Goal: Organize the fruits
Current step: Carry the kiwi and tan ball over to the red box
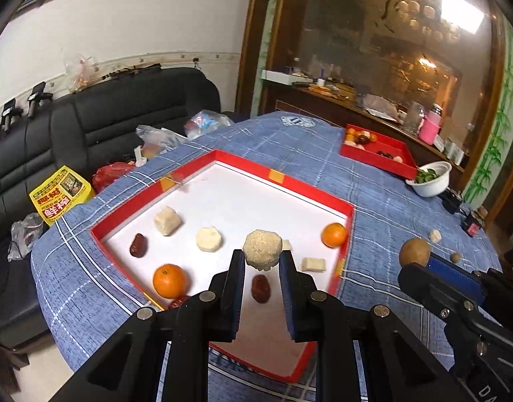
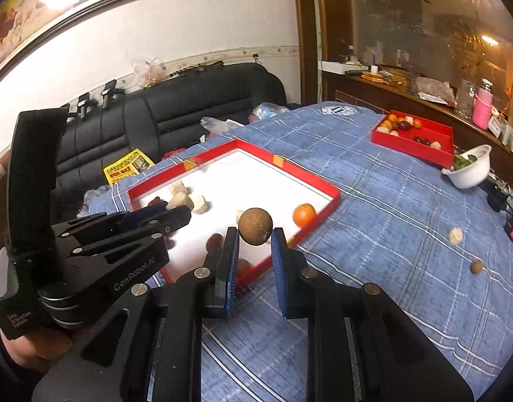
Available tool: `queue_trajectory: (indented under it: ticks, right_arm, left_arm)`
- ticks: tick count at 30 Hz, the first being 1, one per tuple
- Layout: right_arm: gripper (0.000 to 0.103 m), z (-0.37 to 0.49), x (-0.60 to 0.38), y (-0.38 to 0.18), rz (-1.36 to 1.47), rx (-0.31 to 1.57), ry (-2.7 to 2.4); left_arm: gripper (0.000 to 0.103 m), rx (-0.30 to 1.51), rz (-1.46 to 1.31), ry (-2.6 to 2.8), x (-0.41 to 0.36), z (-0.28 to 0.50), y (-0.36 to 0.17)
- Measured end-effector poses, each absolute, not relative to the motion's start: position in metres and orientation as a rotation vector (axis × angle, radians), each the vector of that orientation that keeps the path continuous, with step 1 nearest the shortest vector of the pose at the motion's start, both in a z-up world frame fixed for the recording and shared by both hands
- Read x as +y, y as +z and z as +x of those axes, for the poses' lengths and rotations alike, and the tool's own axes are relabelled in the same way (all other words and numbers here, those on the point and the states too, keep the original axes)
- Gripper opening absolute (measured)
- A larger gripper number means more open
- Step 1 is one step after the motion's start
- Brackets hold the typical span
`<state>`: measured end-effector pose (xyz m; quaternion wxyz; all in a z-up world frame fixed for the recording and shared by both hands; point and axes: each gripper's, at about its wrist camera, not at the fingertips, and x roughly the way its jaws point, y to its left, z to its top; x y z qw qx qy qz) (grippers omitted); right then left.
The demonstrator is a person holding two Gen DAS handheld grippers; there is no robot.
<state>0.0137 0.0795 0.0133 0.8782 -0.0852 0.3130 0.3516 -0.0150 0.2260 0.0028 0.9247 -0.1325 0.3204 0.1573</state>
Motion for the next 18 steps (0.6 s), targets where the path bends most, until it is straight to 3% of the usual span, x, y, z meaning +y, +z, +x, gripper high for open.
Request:
queue_trajectory:
  ticks: [18]
  right_arm:
    - [0.019,0.038,0.12,0.006,-0.191,0.688,0.765]
  left_arm:
    - [0.02,0.694,-0.282,0.417,0.263,0.007,-0.007]
